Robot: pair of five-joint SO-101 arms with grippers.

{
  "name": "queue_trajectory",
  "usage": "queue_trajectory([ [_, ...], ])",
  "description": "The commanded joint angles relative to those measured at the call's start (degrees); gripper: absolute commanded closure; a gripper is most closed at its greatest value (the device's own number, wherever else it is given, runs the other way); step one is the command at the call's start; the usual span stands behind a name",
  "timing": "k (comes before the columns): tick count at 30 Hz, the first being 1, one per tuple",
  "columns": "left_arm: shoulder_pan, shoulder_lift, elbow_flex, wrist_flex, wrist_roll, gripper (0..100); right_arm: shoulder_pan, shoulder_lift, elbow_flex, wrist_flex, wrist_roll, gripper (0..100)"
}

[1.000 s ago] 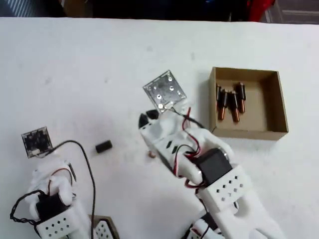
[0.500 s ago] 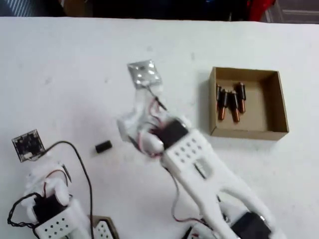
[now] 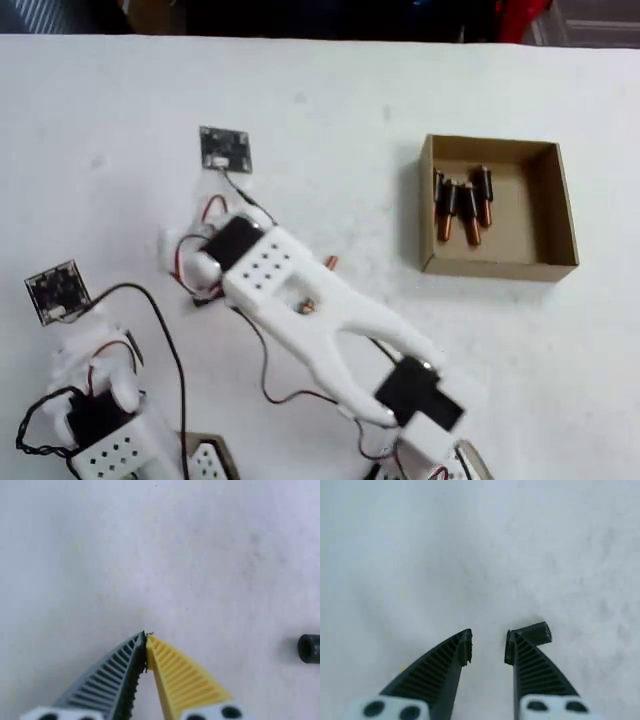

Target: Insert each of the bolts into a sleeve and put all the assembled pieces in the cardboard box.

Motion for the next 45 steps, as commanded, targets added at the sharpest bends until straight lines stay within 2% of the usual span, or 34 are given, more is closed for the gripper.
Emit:
queue_trajectory([
  [1, -0.3, -0.5, -0.4, -0.1, 0.0, 98, -0.5, 3.4, -5.9, -1.5, -9.4, 89.7],
  [6, -0.3, -0.5, -0.4, -0.2, 0.0, 98, -0.5, 10.9, -10.3, -1.5, -20.7, 89.7],
  [11, -0.3, -0.5, -0.4, -0.2, 0.0, 98, -0.5, 15.5, -13.6, -1.0, -25.0, 89.7],
  [15, -0.3, -0.5, -0.4, -0.9, 0.0, 98, -0.7, 16.6, -13.7, 0.4, -33.0, 89.7],
  [23, -0.3, -0.5, -0.4, -1.3, 0.1, 98, -0.7, 13.5, -13.6, 7.3, -43.3, 89.7],
  [33, -0.3, -0.5, -0.4, -1.3, 0.1, 98, -2.7, 12.4, -13.3, 11.5, -44.0, 89.7],
  [41, -0.3, -0.5, 0.0, -1.3, 0.1, 98, -2.6, 13.1, -13.8, 11.1, -44.4, 89.7],
  [45, -0.3, -0.5, 0.3, -1.4, 0.1, 98, -2.6, 16.0, -13.5, 7.8, -44.4, 89.7],
])
